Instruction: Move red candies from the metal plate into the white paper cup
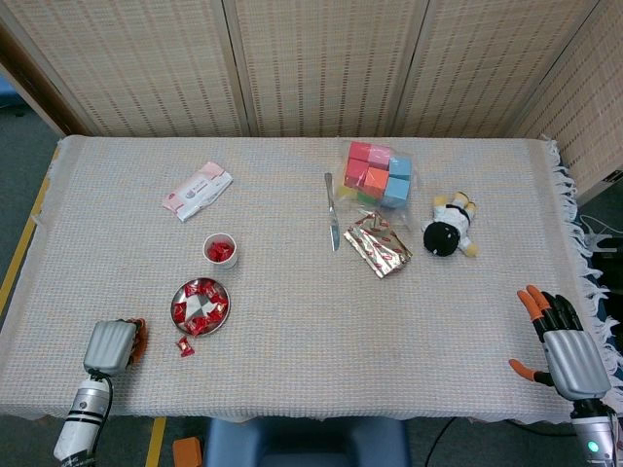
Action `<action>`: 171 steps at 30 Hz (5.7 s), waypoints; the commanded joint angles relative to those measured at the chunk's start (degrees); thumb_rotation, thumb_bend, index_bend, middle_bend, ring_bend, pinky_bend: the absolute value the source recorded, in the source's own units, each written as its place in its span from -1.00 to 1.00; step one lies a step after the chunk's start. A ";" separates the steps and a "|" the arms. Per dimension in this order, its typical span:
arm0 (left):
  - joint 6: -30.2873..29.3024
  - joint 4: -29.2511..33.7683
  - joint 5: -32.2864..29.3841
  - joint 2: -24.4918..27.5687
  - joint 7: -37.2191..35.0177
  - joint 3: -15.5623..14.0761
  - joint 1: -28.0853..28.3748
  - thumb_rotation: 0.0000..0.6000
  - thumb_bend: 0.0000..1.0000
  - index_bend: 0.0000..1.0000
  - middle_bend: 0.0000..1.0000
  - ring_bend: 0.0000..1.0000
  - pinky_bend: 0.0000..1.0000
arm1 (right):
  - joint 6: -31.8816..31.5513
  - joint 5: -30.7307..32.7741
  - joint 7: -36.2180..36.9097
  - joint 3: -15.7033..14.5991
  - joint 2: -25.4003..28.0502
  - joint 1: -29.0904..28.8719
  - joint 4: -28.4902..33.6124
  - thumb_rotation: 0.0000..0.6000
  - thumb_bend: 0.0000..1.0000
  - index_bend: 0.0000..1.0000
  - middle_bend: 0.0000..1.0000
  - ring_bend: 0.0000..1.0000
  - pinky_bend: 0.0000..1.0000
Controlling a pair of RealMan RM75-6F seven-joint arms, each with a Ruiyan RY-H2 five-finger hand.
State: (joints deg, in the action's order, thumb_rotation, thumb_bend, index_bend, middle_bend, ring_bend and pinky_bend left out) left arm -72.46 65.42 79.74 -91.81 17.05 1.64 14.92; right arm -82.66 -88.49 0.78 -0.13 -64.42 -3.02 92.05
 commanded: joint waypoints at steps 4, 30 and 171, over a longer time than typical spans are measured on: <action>-1.11 0.91 0.64 0.62 -0.37 0.44 0.08 1.00 -0.09 0.26 0.37 0.29 1.00 | -0.10 0.02 0.11 0.04 0.07 0.04 0.03 1.00 -0.90 -1.00 -1.00 -1.00 -1.00; 12.39 3.48 -3.59 -2.66 4.49 18.15 26.05 1.00 -0.07 0.28 0.39 0.29 1.00 | 0.81 2.25 -0.20 0.80 -0.33 -0.10 -0.67 1.00 -0.90 -1.00 -1.00 -1.00 -1.00; -11.08 -2.96 17.68 -1.53 -0.37 -3.90 3.28 1.00 -0.03 0.23 0.28 0.22 0.95 | 0.00 -2.64 -0.48 -1.71 0.52 0.18 1.56 1.00 -0.90 -1.00 -1.00 -1.00 -1.00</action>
State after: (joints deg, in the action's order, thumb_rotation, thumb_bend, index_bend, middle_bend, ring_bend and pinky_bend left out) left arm -83.24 59.76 97.53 -95.10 16.62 -3.69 17.12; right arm -82.66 -91.10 0.30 -1.84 -63.90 -2.84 93.60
